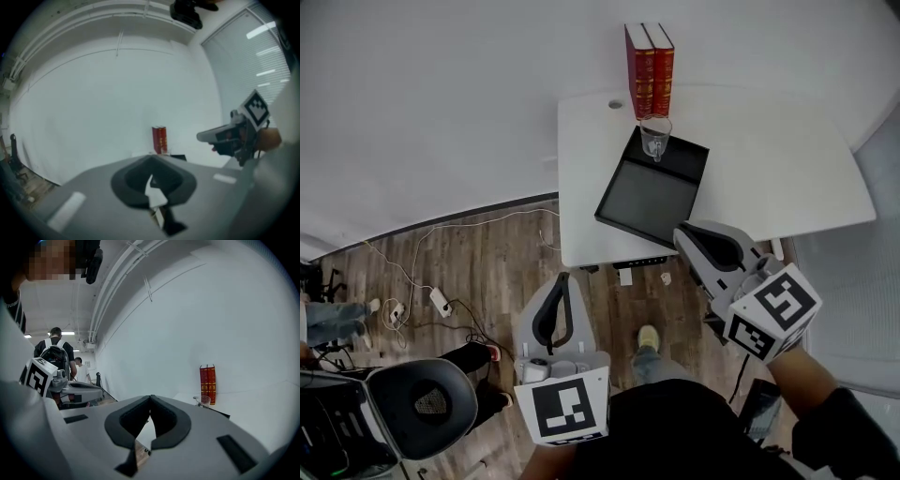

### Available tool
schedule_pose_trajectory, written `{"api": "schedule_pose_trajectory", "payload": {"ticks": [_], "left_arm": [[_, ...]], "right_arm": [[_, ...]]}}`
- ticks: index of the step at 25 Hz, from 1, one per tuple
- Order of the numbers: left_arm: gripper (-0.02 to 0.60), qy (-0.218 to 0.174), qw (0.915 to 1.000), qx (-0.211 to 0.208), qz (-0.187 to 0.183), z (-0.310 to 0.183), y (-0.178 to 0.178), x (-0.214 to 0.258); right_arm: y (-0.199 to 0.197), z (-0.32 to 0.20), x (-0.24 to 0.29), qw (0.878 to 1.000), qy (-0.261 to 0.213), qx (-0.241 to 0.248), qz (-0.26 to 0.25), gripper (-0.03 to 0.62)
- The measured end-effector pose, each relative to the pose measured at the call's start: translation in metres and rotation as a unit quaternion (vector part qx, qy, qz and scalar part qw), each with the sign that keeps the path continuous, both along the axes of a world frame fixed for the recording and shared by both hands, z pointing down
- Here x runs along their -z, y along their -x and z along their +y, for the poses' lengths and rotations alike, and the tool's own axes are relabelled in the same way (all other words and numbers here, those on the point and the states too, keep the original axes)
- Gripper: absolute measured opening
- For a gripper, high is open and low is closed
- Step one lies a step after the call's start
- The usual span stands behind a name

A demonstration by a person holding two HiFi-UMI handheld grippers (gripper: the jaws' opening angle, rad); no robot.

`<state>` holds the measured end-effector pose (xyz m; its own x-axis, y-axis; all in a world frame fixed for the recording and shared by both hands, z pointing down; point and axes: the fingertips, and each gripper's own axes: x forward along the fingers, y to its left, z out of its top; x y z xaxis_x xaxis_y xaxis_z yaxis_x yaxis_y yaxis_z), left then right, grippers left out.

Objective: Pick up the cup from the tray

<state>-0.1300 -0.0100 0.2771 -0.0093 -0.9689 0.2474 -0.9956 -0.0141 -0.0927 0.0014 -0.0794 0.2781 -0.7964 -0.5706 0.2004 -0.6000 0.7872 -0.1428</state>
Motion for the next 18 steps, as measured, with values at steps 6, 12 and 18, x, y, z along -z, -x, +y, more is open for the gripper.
{"api": "schedule_pose_trajectory", "payload": {"ticks": [6, 12, 18], "left_arm": [[0.003, 0.011, 0.9997, 0.002, -0.02, -0.038, -0.003, 0.003], [0.003, 0.009, 0.9994, 0.003, -0.033, -0.042, -0.006, 0.009], [0.003, 0.009, 0.9992, -0.001, -0.038, -0.047, -0.01, 0.011]], "right_arm": [[-0.005, -0.039, 0.002, 1.0, 0.005, 0.007, -0.003, 0.014], [-0.009, -0.048, 0.008, 1.0, 0.0, 0.009, -0.01, 0.014], [-0.012, -0.053, 0.009, 1.0, 0.0, 0.008, -0.013, 0.014]]}}
